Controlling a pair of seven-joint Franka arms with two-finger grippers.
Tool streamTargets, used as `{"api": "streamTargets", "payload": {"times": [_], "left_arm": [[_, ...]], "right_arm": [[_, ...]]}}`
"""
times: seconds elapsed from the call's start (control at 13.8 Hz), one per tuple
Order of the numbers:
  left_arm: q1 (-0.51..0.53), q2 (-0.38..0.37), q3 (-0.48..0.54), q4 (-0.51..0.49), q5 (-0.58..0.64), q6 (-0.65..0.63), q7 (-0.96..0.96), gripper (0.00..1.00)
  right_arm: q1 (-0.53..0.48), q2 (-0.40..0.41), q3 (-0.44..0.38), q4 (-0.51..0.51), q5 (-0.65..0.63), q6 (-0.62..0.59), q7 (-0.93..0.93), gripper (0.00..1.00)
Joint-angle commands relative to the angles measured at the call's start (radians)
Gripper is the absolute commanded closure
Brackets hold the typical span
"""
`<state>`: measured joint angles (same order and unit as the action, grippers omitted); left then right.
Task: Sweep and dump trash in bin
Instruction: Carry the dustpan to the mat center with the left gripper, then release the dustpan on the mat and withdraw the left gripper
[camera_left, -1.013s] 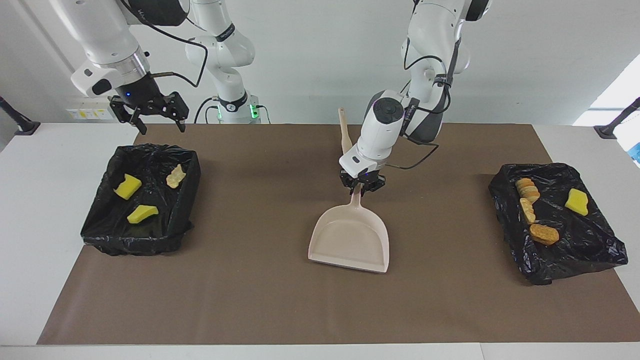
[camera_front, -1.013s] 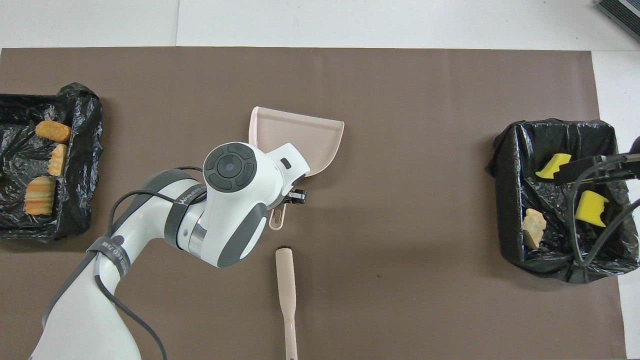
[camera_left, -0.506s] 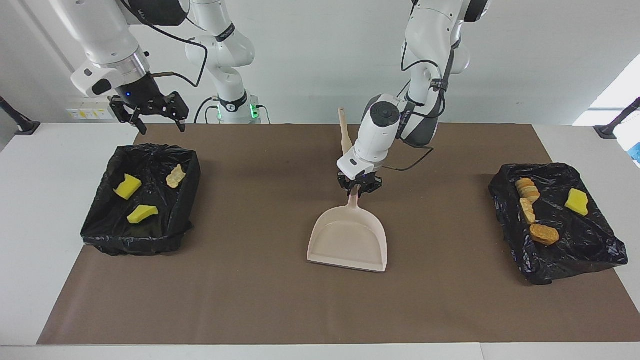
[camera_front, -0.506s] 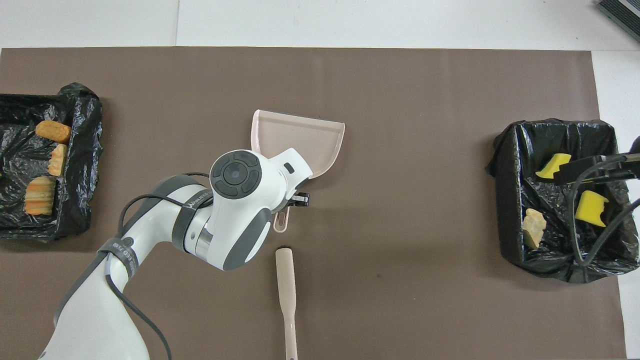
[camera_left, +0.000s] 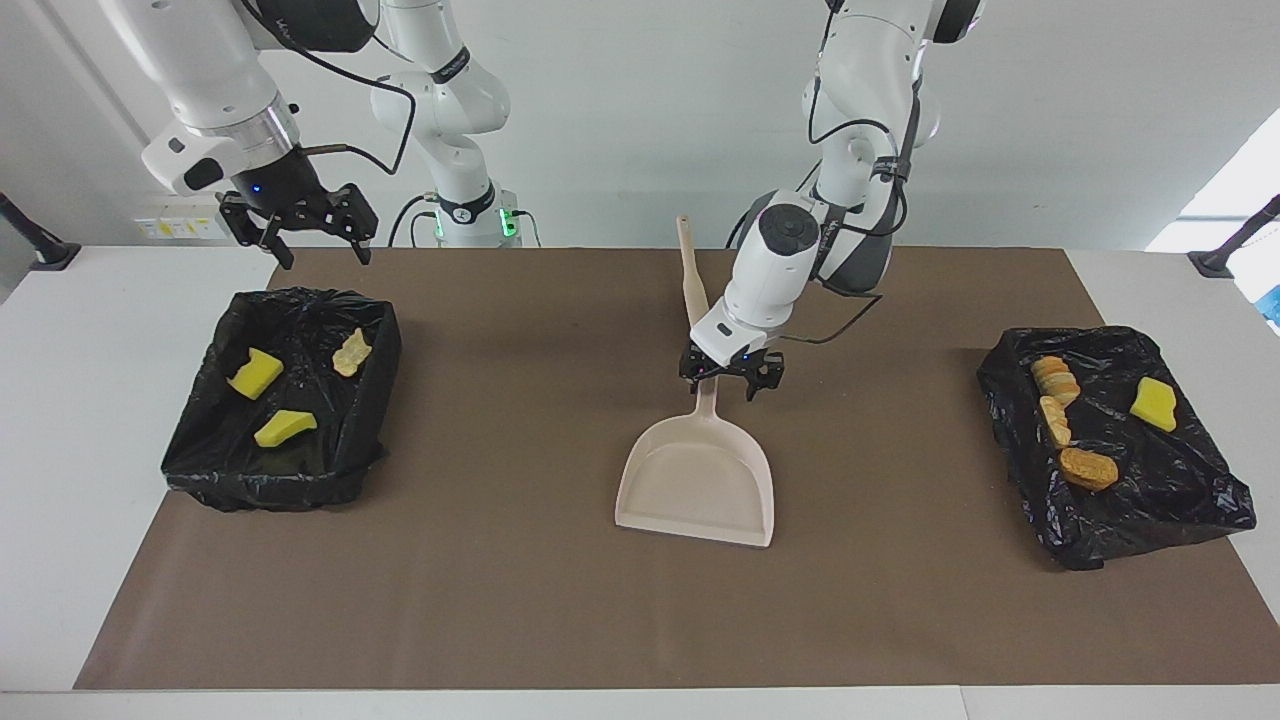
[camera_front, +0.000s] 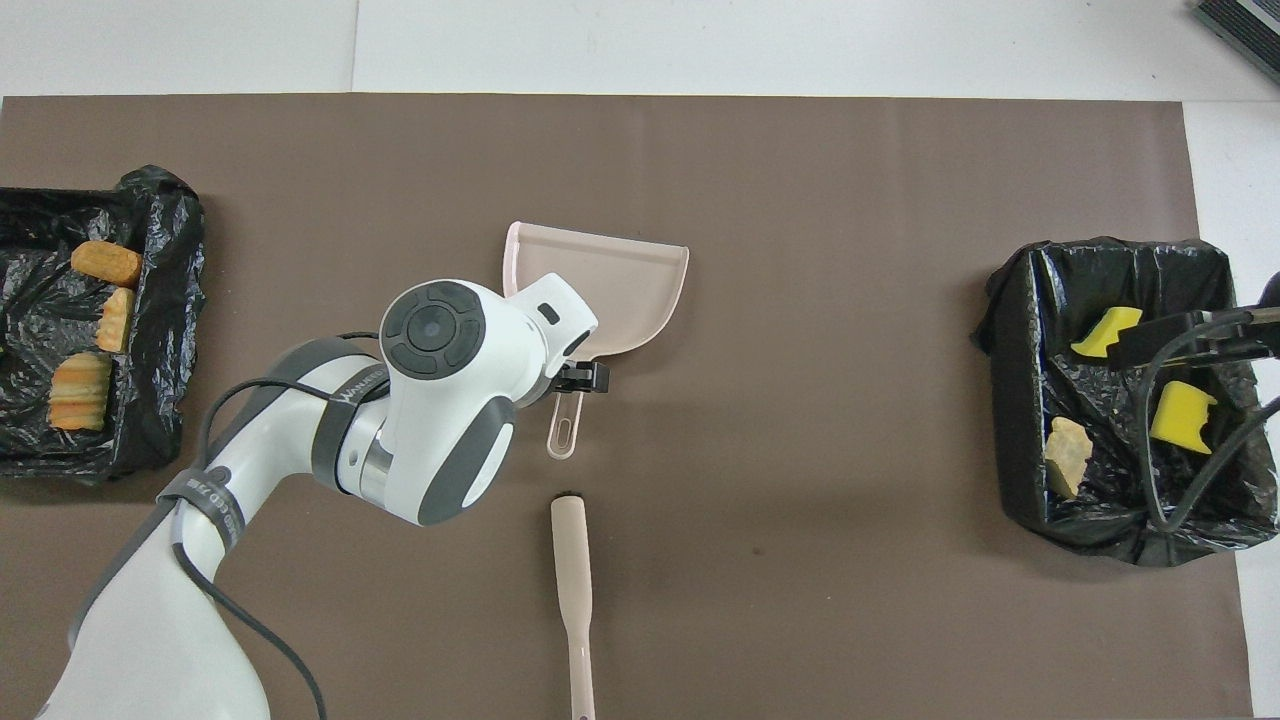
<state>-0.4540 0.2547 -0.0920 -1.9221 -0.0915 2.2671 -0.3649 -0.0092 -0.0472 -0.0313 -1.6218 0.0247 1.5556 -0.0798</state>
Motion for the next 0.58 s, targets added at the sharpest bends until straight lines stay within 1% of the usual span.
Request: {"api": "streamTargets", "payload": {"times": [0.0,0.29,0.43,0.51], "left_arm": [[0.067,-0.06,0.002,0.029,-0.016,-0.102,0.004,0.0],[0.228,-0.192,0.002,0.034,-0.016,-0.21,0.058,0.0],[0.293,-0.232,0.002,0.052,-0.016,-0.3,0.157,0.0],[0.342,-0.247,0.002,0.067,-0.014,-0.357,0.211,0.0]], "right_arm": [[-0.005,-0.014,0.004,-0.015,0.006,0.0,0.014,0.0],[-0.005,-0.014,0.004,-0.015,0.006,0.001,0.014,0.0],[-0.005,-0.014,0.004,-0.015,0.006,0.001,0.014,0.0],[-0.005,-0.014,0.004,-0.015,0.006,0.0,0.014,0.0]]}}
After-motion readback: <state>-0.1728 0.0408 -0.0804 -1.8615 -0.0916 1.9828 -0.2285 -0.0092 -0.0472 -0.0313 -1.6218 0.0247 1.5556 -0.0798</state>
